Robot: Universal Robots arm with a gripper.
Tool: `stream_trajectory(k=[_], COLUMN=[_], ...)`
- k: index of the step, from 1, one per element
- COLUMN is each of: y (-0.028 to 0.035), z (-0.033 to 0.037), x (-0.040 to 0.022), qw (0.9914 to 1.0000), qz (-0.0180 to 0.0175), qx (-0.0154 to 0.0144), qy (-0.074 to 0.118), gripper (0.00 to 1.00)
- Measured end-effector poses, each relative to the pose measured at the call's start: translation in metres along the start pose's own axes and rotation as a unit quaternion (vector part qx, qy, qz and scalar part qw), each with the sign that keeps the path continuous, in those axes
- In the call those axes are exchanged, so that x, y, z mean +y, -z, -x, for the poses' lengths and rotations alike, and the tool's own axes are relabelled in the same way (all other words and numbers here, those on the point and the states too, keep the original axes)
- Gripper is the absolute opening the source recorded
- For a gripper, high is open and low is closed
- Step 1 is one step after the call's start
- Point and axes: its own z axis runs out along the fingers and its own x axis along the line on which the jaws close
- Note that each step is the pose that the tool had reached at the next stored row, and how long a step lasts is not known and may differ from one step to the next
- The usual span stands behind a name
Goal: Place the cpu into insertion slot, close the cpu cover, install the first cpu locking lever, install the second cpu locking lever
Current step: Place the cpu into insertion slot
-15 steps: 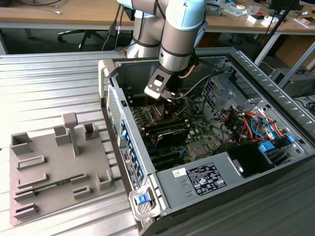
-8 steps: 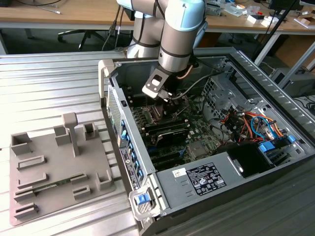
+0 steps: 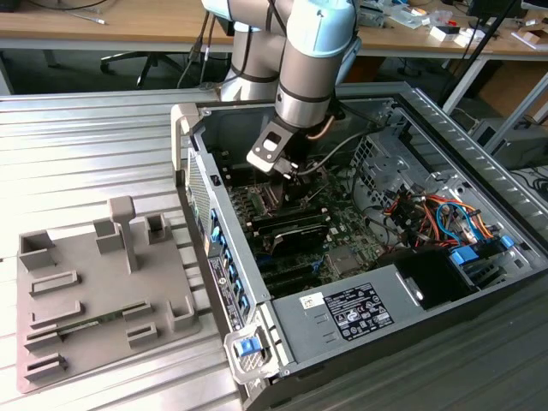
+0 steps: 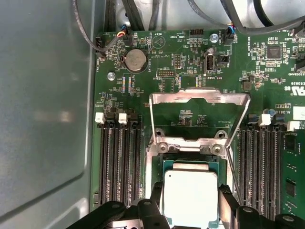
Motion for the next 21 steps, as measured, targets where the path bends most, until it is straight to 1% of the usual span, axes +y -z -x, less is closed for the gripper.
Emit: stream_trajectory(k=[21], y=[-0.0071], z=[-0.0002], x=[0.0001], qw=[1.00000], qz=[0.0000], qx=[-0.0001], qy=[-0.002], gripper=[0.54])
